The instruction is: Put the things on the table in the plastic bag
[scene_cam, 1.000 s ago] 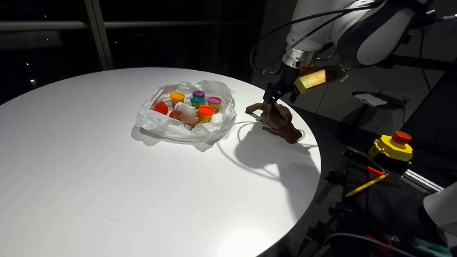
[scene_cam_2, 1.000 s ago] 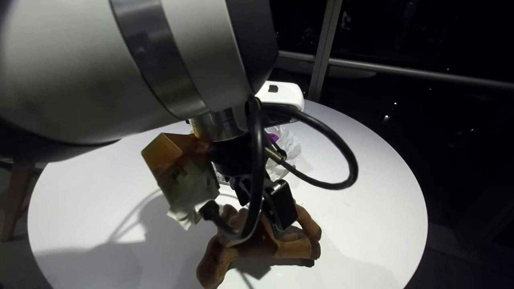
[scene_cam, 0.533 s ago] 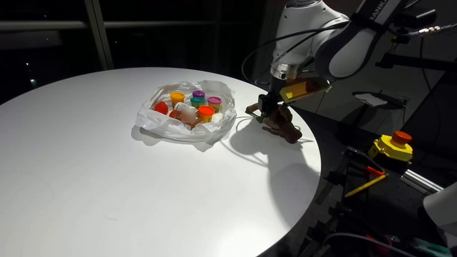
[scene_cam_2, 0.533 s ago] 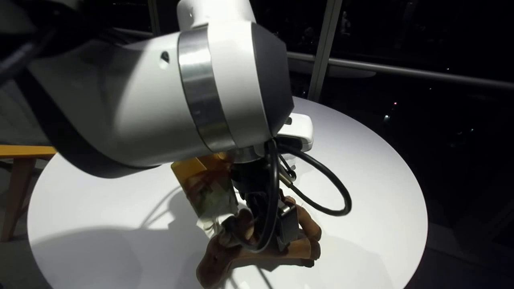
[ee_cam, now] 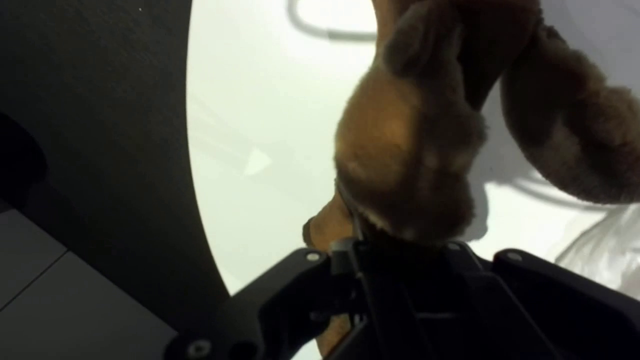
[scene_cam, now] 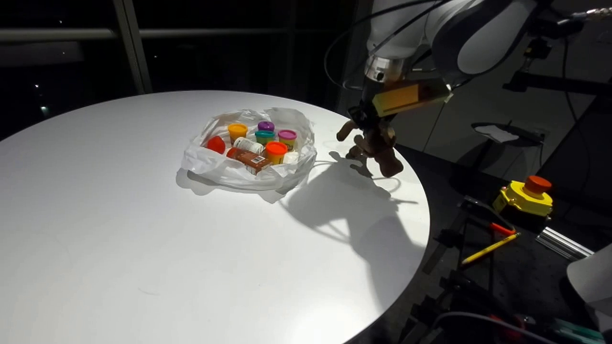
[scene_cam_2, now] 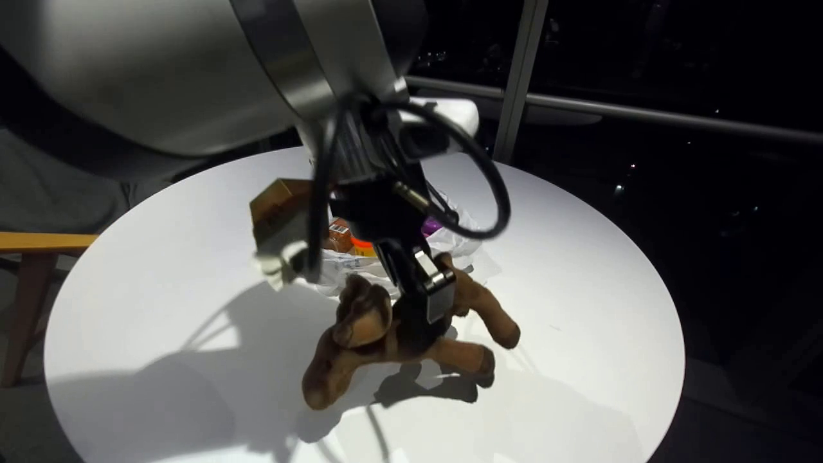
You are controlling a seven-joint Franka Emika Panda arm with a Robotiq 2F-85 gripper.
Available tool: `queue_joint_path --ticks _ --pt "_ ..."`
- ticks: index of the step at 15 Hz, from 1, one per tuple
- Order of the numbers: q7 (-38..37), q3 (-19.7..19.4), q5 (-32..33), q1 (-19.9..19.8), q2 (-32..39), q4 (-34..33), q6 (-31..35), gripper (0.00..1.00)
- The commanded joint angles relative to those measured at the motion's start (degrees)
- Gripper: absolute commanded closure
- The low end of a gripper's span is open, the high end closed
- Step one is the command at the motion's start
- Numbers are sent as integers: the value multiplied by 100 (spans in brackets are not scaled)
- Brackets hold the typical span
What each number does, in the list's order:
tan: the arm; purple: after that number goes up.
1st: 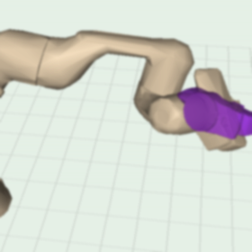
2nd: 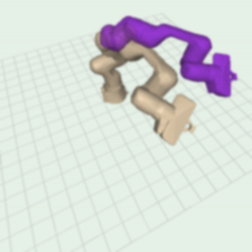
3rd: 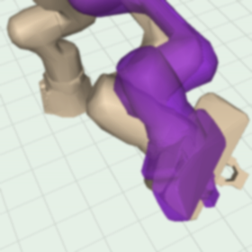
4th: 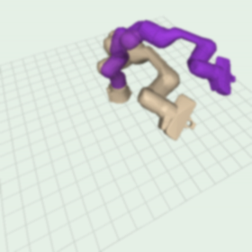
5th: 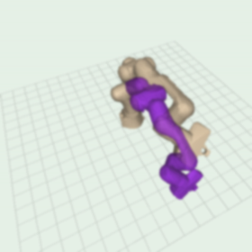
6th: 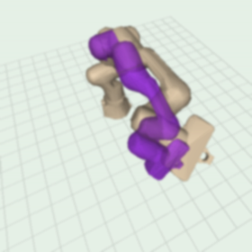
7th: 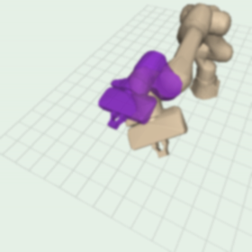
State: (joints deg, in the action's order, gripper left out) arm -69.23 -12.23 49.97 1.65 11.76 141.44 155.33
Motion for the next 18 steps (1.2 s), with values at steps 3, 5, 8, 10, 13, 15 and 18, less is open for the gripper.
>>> queue_joint_path --ticks 3,5,8,10,13,15,18 --pt "-1365 423 850 882 -1383 -394 -2078 92" --pt "-1433 834 857 1089 -1170 -1079 -2944 90" --pt "-1415 1577 941 938 -351 -2239 -3745 91" --pt "-1383 1726 1043 1030 250 -2885 -4111 91" --pt "-1181 1753 1123 1132 1296 -3774 -4466 91" --pt "-1037 1683 1080 1197 1979 -4273 -4579 91" --pt "-791 1637 948 1255 2705 -4888 -4622 90"
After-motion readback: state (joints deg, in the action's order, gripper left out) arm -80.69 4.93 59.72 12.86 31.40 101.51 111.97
